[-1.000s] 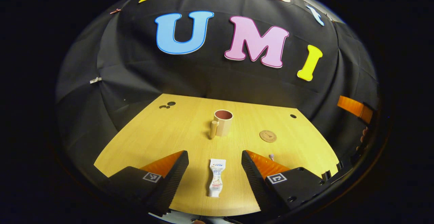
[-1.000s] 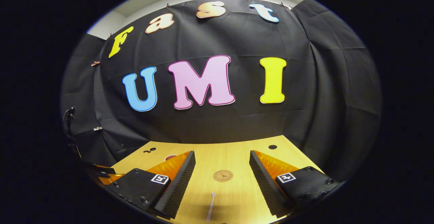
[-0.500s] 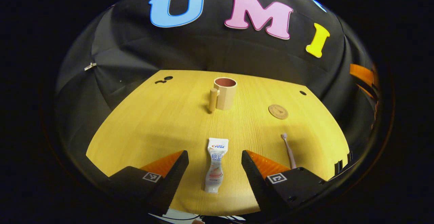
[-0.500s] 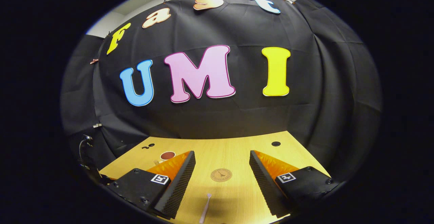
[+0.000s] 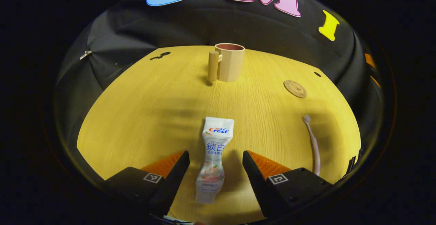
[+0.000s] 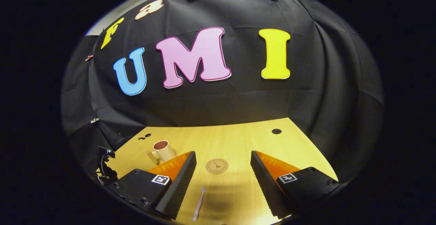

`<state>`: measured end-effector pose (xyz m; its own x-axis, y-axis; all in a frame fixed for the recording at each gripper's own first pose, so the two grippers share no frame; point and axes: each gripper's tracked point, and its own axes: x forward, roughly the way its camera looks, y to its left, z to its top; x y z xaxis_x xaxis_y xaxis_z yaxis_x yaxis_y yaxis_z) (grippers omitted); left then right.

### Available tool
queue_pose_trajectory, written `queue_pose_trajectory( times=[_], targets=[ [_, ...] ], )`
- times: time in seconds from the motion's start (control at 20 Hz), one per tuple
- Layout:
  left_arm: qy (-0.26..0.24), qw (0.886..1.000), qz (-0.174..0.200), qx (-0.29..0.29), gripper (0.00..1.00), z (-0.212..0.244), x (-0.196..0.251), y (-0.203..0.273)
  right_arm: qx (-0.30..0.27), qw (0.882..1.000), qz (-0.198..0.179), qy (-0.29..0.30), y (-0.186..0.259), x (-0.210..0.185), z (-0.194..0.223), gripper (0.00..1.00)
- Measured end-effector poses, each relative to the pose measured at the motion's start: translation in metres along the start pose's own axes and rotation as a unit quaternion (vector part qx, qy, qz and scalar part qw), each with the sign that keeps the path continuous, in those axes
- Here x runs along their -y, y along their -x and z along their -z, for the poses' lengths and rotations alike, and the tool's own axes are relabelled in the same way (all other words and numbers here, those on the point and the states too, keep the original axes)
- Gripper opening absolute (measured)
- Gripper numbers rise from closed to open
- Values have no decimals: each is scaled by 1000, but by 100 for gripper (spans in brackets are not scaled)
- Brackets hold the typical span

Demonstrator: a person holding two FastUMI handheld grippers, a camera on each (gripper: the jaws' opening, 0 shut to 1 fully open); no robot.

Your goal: Put the toothbrush and toothpaste on the desktop into the cup, then pick up the cup and place it on the coaster on the desktop.

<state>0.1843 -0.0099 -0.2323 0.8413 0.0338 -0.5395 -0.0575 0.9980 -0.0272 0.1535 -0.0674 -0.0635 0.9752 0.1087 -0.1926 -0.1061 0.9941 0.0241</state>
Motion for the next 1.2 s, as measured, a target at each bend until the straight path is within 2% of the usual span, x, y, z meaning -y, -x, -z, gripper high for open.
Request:
queue_pose_trajectory(
  times=[0.1,0.2,0.25,0.35,0.55,0.6,0.65,0.8,0.95,1.1,1.2],
  targets=[
    [-13,1000,-8,-2,97,0,-4,-7,-11,1000,-4,4,1,1,8,98],
    [-26,1000,1,-2,93,-3,0,-7,-22,1000,-5,11,2,2,15,99],
    [-29,1000,0,-3,87,-4,1,-7,-27,1000,-5,13,3,0,19,99],
    [-35,999,4,-3,66,-2,5,-11,-37,999,-6,14,5,-4,27,99],
    [-50,999,4,-3,37,-1,6,-10,-64,998,-10,8,12,-22,53,98],
    [-55,998,9,-6,36,-1,7,-10,-66,998,-17,4,15,-30,59,99],
    [-56,998,10,-11,31,-1,8,-9,-73,997,-22,4,18,-35,65,98],
    [-48,999,15,-5,31,-2,7,-9,-96,995,-31,22,21,-42,85,98],
    [-29,999,15,-6,25,-2,8,-9,-131,990,-32,31,15,-44,105,99],
    [2,1000,25,0,23,-5,10,-6,-170,985,-35,20,4,-49,128,99],
    [20,999,31,9,23,-10,10,2,-207,978,-24,17,-1,-52,148,99]
  ],
)
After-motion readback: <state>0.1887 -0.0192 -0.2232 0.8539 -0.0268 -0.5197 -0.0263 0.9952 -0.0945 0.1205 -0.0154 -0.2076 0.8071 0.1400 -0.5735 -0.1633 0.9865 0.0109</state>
